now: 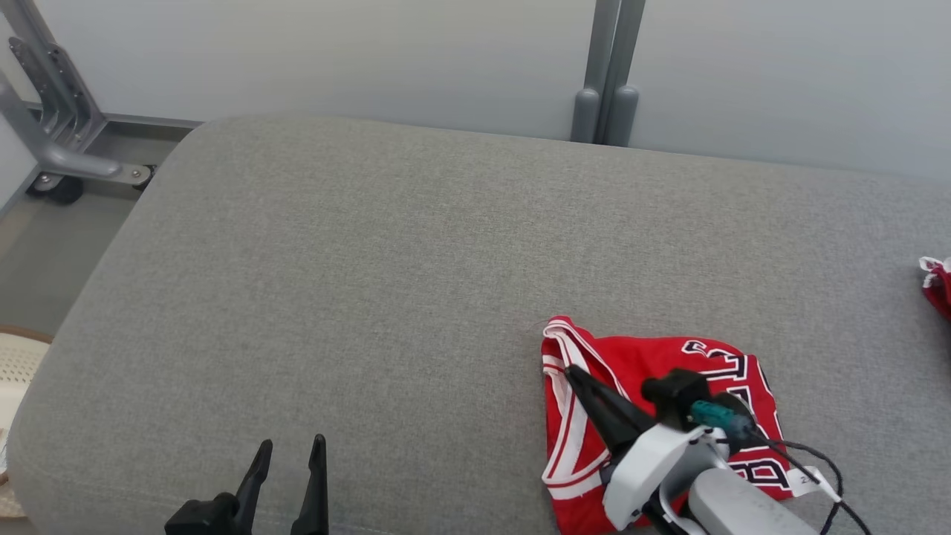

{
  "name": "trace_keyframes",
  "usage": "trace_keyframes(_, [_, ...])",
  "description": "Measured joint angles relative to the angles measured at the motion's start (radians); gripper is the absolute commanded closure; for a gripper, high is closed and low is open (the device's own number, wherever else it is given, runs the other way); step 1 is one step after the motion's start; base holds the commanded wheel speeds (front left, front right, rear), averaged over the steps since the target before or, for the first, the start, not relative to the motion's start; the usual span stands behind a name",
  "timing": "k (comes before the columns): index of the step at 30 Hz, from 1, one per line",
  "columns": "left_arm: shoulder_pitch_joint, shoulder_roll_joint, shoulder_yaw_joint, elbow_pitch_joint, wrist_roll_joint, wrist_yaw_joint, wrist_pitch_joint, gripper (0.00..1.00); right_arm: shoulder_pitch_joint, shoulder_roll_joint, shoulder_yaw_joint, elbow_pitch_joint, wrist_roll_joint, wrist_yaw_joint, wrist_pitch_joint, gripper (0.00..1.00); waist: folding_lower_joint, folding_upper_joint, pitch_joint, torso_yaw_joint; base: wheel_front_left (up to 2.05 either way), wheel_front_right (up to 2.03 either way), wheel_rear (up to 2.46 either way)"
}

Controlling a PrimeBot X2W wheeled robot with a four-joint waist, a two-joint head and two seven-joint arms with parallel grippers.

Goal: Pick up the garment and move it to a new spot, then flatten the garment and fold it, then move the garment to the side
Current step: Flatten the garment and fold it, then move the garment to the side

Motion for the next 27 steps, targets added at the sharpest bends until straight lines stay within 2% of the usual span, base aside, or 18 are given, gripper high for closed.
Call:
trace_keyframes(1, [0.002,-0.002,0.003,-0.004,0.0,0.0,0.0,0.0,0.004,-0.016,-0.012,-0.032,0.003,0.0,0.0,0.85,0.0,0.0,-0.001,-0.006,0.0,0.0,0.0])
trace_keyframes(2, [0.004,-0.004,0.007,-0.008,0.0,0.0,0.0,0.0,0.011,-0.034,-0.027,-0.067,0.004,0.0,0.0,0.7,0.0,0.0,-0.002,-0.013,0.0,0.0,0.0])
trace_keyframes(4, [0.006,-0.006,0.017,-0.016,0.0,0.0,0.0,0.0,0.033,-0.072,-0.074,-0.124,0.001,0.0,0.0,0.51,0.0,0.0,-0.003,-0.028,0.0,0.0,0.0])
trace_keyframes(5, [0.007,-0.007,0.023,-0.021,0.0,0.0,0.0,0.0,0.045,-0.095,-0.1,-0.149,-0.01,0.0,0.0,0.15,0.0,0.0,-0.004,-0.037,0.0,0.0,0.0])
trace_keyframes(6, [0.007,-0.008,0.028,-0.028,0.0,0.0,0.0,0.0,0.058,-0.113,-0.132,-0.168,-0.02,0.0,0.0,0.0,0.0,0.0,-0.004,-0.046,0.0,0.0,0.0])
trace_keyframes(11, [0.019,-0.012,0.056,-0.058,0.006,0.0,0.0,0.0,0.141,-0.147,-0.32,-0.239,-0.081,0.0,0.0,0.0,0.0,0.0,-0.007,-0.095,0.0,0.0,0.0])
trace_keyframes(13, [0.031,-0.013,0.068,-0.064,0.011,0.0,0.0,0.0,0.184,-0.132,-0.419,-0.279,-0.094,0.0,0.0,0.0,0.0,0.0,-0.011,-0.116,0.0,0.0,0.0])
trace_keyframes(18, [0.036,-0.014,0.083,-0.064,0.03,0.0,0.0,0.0,0.302,-0.103,-0.574,-0.323,-0.203,0.0,0.0,0.0,0.0,0.0,-0.02,-0.159,0.0,0.0,0.0])
trace_keyframes(22, [0.039,-0.013,0.087,-0.051,0.043,0.0,0.0,0.0,0.367,-0.073,-0.651,-0.336,-0.257,0.0,0.0,0.0,0.0,0.0,-0.032,-0.184,0.0,0.0,0.0])
trace_keyframes(27, [0.047,-0.007,0.101,-0.025,0.047,0.0,0.0,0.0,0.42,-0.046,-0.688,-0.299,-0.29,0.0,0.0,0.0,0.0,0.0,-0.051,-0.203,0.0,0.0,0.0])
